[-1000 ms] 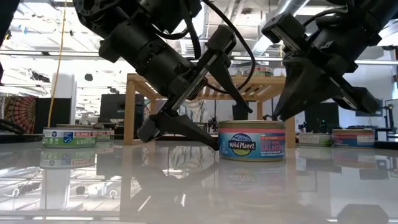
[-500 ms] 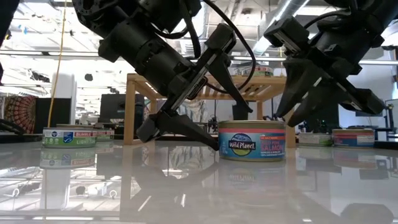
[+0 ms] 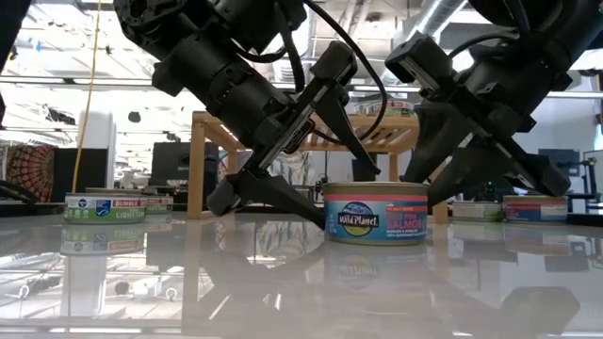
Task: Stack canned seafood by type on shelf
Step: Put the blue-pink tuna can on the shelf aligned with the other blue-pink tuna cans
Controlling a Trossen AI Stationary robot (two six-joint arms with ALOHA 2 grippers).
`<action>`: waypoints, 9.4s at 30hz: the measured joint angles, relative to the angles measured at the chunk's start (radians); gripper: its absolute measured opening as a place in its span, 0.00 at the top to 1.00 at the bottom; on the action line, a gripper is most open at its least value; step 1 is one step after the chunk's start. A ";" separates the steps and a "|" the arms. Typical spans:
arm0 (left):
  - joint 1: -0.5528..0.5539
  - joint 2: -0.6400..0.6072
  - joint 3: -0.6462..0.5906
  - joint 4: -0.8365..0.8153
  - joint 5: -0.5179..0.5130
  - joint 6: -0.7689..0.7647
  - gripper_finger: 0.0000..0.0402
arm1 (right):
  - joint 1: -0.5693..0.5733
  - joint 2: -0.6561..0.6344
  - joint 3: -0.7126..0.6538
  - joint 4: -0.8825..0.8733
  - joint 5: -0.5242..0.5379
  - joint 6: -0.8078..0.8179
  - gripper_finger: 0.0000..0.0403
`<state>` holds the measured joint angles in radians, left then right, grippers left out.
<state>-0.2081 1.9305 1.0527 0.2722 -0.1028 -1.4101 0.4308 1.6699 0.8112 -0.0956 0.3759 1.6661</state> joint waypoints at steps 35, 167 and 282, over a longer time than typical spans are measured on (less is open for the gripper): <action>0.021 -0.002 0.000 0.068 0.207 -0.079 0.29 | 0.009 0.001 -0.002 0.001 0.113 -0.015 0.98; -0.157 -0.067 -0.123 0.080 -0.215 -0.157 0.29 | -0.076 0.005 0.109 -0.169 -0.102 -0.041 0.96; -0.105 -0.068 -0.121 0.088 -0.164 -0.163 0.29 | 0.007 0.008 0.111 -0.180 -0.059 0.030 0.87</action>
<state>-0.3126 1.8622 0.9321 0.3598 -0.2665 -1.5732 0.4374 1.6781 0.9218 -0.2756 0.3167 1.6965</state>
